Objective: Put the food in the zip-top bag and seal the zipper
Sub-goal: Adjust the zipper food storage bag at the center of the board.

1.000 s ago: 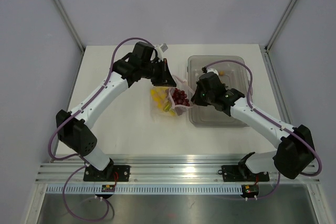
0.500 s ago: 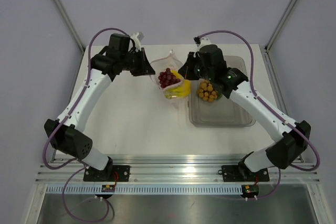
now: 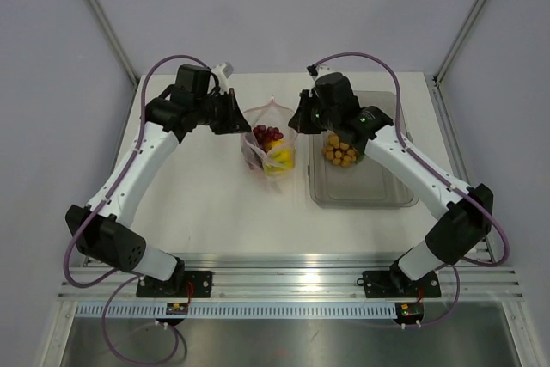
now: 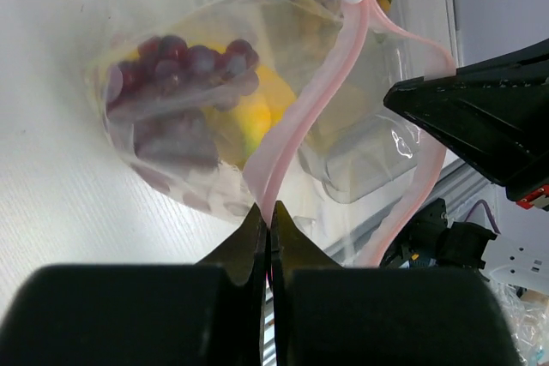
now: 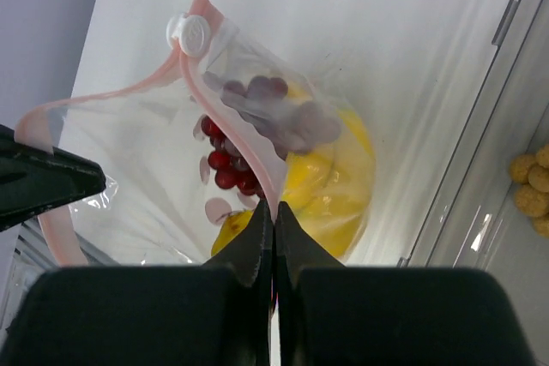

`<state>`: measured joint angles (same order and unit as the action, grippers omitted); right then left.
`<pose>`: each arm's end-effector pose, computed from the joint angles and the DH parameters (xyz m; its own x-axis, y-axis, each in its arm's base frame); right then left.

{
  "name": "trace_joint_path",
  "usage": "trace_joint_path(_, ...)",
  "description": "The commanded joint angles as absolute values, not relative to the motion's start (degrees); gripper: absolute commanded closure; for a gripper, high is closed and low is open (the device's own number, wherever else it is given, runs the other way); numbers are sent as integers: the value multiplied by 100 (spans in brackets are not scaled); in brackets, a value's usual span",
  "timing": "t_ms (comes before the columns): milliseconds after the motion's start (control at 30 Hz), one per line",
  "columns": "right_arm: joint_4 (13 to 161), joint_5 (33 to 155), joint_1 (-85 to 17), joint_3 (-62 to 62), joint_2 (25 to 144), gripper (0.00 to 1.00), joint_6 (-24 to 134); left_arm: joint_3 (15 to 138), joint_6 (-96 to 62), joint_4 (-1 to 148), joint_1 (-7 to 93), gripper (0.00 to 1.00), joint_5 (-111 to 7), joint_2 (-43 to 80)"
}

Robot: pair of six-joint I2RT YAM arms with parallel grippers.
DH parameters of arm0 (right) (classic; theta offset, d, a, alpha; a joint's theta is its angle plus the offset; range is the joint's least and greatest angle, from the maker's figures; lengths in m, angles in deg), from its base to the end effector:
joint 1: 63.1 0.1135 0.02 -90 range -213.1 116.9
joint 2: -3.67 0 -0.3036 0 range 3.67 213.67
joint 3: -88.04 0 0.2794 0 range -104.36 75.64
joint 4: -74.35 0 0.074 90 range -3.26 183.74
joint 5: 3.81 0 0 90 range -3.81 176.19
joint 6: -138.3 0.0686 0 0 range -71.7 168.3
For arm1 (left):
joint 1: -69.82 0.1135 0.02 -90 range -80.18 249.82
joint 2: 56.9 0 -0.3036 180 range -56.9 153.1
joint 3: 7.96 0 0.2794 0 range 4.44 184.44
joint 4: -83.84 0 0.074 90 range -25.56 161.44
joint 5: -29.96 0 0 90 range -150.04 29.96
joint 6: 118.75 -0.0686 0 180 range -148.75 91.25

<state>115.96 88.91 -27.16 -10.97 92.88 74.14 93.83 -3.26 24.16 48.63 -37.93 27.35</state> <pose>0.3319 0.2446 0.3895 -0.6539 0.0637 -0.7539 -0.3710 0.8414 0.3929 0.3245 -0.1535 0.4075 -0.8208 -0.1094 -0.5607 0.2680 0.7930 -0.5471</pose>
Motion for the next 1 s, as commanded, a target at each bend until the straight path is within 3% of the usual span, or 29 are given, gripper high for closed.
trace_joint_path(0,11583,9040,-2760,-1093,9936,100,7361,9040,-414,2724,4899,100,-3772,3098)
trace_joint_path(300,11733,8803,-2751,-1779,9008,100,7282,10982,-520,2038,4925,100,-3763,2898)
trace_joint_path(533,11347,8926,-2751,-481,9367,100,7536,9350,-371,2705,4925,100,-3666,2941)
trace_joint_path(733,11056,8944,-2742,-56,9333,100,7677,9066,-440,2767,4916,100,-3490,2915)
trace_joint_path(767,11056,8944,-2751,-100,9315,100,7677,9118,-467,2741,4916,98,-3481,2880)
trace_joint_path(800,11065,8935,-2751,-126,9297,100,7669,9171,-528,2689,4916,76,-3464,2880)
trace_joint_path(900,11056,8988,-2751,-240,9315,100,7686,9242,-555,2557,4908,43,-3525,2810)
trace_joint_path(967,11056,9049,-2751,-293,9332,100,7712,9190,-555,2548,4899,39,-3621,2748)
